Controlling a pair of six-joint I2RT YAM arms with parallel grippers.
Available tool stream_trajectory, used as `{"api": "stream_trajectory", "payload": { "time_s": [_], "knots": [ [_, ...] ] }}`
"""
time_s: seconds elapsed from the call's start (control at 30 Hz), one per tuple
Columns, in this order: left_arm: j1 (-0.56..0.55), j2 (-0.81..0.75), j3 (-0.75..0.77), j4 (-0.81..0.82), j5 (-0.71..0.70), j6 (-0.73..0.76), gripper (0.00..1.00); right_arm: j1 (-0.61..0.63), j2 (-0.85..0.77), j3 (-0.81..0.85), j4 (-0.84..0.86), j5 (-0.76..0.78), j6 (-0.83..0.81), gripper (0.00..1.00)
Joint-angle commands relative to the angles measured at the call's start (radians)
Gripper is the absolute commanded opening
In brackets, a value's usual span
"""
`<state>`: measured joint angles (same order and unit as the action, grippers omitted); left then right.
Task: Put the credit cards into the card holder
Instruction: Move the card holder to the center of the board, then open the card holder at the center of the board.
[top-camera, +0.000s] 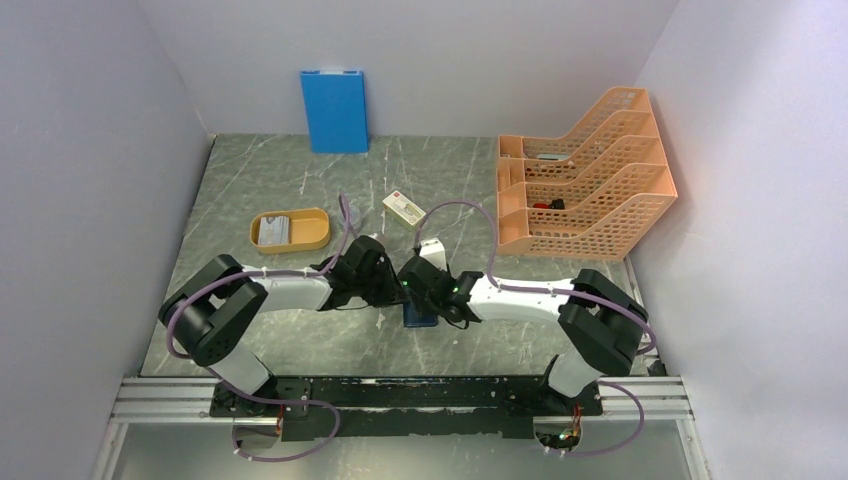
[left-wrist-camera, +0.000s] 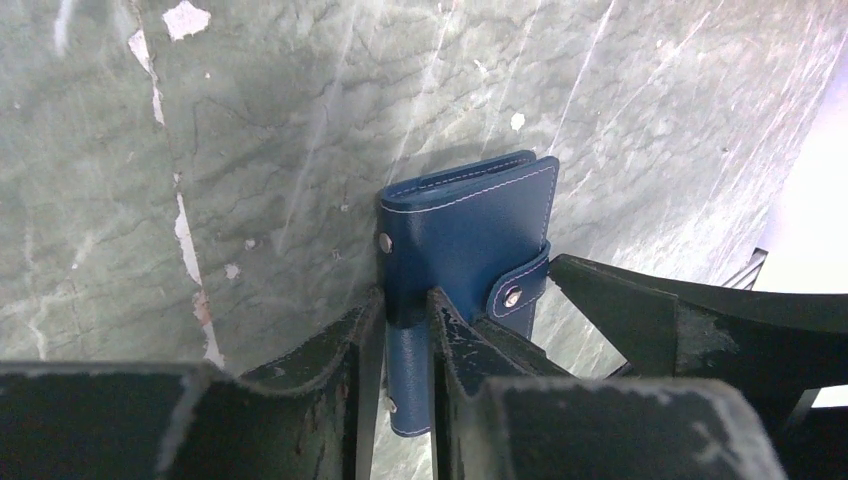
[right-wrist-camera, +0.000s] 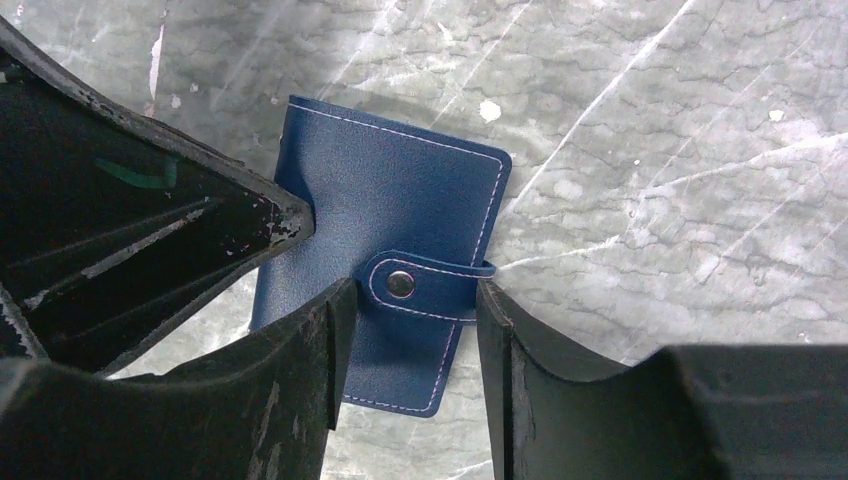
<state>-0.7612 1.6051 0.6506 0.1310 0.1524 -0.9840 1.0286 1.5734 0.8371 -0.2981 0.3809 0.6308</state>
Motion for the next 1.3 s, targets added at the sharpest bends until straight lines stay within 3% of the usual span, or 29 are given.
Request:
{"api": "stream_trajectory", "payload": {
  "time_s": [0.0, 0.23, 0.33, 0.6, 0.73, 1.27],
  "knots": [
    [-0.007, 0.033, -0.024, 0.022, -0.034, 0.005, 0.23, -0.001, 0.014, 0.025, 0.001, 0.028, -0.009, 0.51],
    [-0.007, 0.044, -0.033, 0.021, -0.048, 0.008, 0.13, 0.009, 0.032, 0.040, -0.036, 0.065, -0.013, 0.47],
    [-0.007, 0.055, -0.031, 0.021, -0.044, 0.010, 0.09, 0.012, 0.028, 0.041, -0.044, 0.076, -0.016, 0.41],
    [-0.007, 0.071, -0.031, 0.034, -0.040, 0.007, 0.05, 0.014, 0.017, 0.039, -0.054, 0.079, -0.016, 0.20],
    [-0.007, 0.078, -0.028, 0.038, -0.036, 0.005, 0.05, 0.013, 0.017, 0.041, -0.062, 0.080, -0.017, 0.00],
    [-0.007, 0.125, 0.009, -0.014, -0.082, 0.023, 0.05, 0.013, -0.079, 0.018, -0.104, 0.100, 0.075, 0.00]
  ]
}}
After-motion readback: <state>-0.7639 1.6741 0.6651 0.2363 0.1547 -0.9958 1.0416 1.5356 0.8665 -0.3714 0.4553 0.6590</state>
